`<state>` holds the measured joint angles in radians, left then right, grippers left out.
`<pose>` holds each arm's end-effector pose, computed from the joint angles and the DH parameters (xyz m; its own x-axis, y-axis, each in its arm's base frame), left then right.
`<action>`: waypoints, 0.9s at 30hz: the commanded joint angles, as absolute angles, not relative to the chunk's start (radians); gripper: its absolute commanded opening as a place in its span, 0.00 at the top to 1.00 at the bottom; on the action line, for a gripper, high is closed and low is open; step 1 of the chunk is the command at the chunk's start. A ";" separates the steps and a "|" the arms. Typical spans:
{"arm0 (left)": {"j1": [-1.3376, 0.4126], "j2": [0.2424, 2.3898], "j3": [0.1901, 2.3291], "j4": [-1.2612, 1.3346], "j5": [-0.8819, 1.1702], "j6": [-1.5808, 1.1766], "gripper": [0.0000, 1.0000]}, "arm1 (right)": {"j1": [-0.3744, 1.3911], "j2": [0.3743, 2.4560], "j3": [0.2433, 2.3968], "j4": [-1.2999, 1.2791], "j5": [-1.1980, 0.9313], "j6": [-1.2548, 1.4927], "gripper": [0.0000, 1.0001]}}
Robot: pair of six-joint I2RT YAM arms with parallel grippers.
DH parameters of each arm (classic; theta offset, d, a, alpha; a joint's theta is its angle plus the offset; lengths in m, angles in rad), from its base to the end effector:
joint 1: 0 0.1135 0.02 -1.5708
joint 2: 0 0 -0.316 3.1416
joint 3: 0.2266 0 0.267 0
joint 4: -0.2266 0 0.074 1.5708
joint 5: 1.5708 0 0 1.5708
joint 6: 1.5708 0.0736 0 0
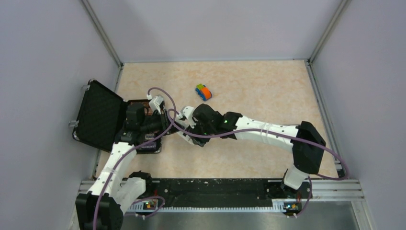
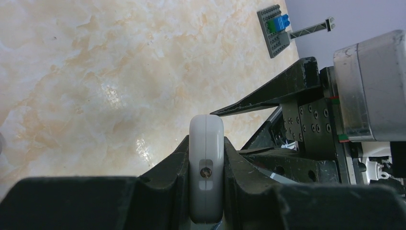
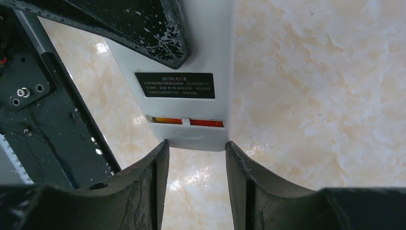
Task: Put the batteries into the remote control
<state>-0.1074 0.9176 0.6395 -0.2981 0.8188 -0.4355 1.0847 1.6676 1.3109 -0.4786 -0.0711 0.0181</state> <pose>0.1919 -0.0748 0.2830 -0.7789 -0.2059 -0.5924 0.3899 0.5809 -0.7145 0.1889 0.3687 0.2841 -0.3627 -0.6478 -0.6699 -0.8978 0.4357 0.0648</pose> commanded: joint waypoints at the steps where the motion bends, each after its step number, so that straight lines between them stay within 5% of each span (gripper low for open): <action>1: -0.112 0.884 0.676 -0.255 0.874 -0.439 1.00 | 1.095 1.678 1.350 -0.458 -0.062 0.017 0.59; 27: -0.111 0.908 0.661 -0.175 1.014 -0.547 1.00 | 1.095 1.627 1.313 -0.385 -0.003 0.113 0.59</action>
<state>-0.1047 0.9081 0.6395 -0.2741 0.8402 -0.4480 1.0843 1.6577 1.3090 -0.4679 -0.0303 0.0643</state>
